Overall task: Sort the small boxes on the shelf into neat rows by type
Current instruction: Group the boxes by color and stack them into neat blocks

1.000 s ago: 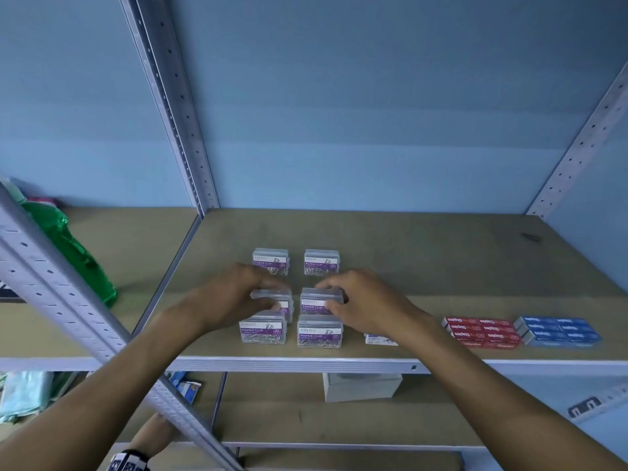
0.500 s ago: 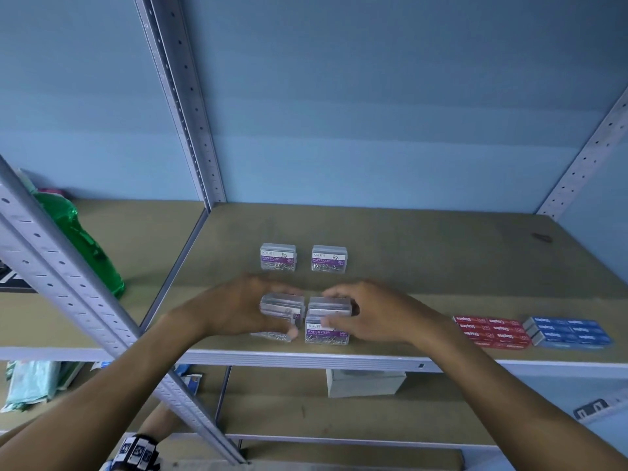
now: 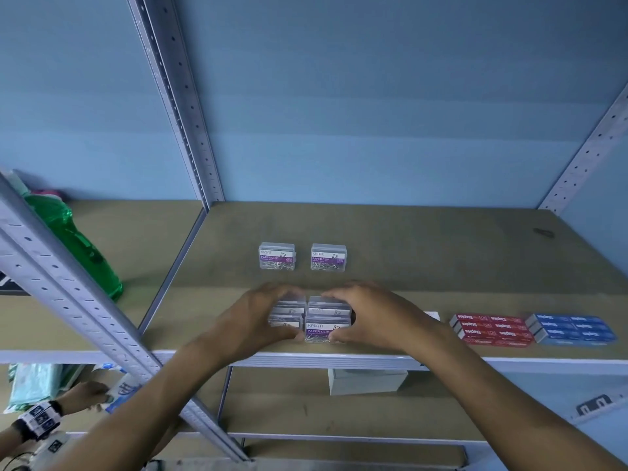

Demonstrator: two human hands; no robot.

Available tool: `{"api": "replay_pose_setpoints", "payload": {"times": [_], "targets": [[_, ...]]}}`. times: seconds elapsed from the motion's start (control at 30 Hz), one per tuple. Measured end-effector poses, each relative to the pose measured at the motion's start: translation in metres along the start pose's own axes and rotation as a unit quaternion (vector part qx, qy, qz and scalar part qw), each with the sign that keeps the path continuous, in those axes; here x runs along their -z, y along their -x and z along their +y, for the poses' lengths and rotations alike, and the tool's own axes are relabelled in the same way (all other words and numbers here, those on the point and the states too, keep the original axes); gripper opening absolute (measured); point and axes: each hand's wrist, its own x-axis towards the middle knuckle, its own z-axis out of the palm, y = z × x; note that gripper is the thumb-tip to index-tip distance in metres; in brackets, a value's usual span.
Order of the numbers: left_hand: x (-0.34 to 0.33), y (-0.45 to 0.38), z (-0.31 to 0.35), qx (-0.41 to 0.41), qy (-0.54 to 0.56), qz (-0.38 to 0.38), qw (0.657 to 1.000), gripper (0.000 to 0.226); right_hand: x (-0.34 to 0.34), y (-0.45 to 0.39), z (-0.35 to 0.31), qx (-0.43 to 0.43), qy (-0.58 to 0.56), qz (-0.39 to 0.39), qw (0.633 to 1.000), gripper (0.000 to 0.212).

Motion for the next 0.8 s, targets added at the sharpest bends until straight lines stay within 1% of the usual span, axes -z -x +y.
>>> {"api": "replay_pose_setpoints", "payload": {"times": [0.13,0.23,0.4,0.53,0.6,0.63,0.7,0.8], "targets": [[-0.019,0.007,-0.001,-0.001,-0.002,0.016,1.000,0.054,-0.003,0.002,-0.002,0.001,-0.001,0.005,1.000,0.063],[-0.024,0.007,0.000,-0.005,-0.004,0.030,1.000,0.058,-0.004,0.001,-0.002,0.006,0.003,0.005,1.000,0.062],[-0.023,0.009,-0.003,-0.006,-0.007,0.019,1.000,0.061,-0.007,0.002,-0.001,0.011,-0.008,0.016,1.000,0.061],[-0.017,0.009,0.001,-0.012,-0.013,0.013,1.000,0.069,-0.001,0.004,0.000,0.021,-0.024,0.017,0.999,0.070],[-0.008,0.005,0.003,0.002,-0.011,0.029,1.000,0.067,0.010,0.003,0.001,0.012,-0.035,0.025,0.999,0.079],[-0.001,0.001,0.002,0.015,-0.014,0.050,0.999,0.063,0.015,-0.001,0.003,0.006,-0.036,0.037,0.999,0.080],[0.014,-0.014,-0.006,0.024,-0.035,0.087,0.995,0.057,0.024,-0.017,0.010,-0.003,-0.027,0.064,0.998,0.074],[0.030,-0.043,-0.031,0.020,-0.079,0.102,0.991,0.051,0.028,-0.050,0.022,-0.023,-0.001,0.087,0.996,0.066]]}}
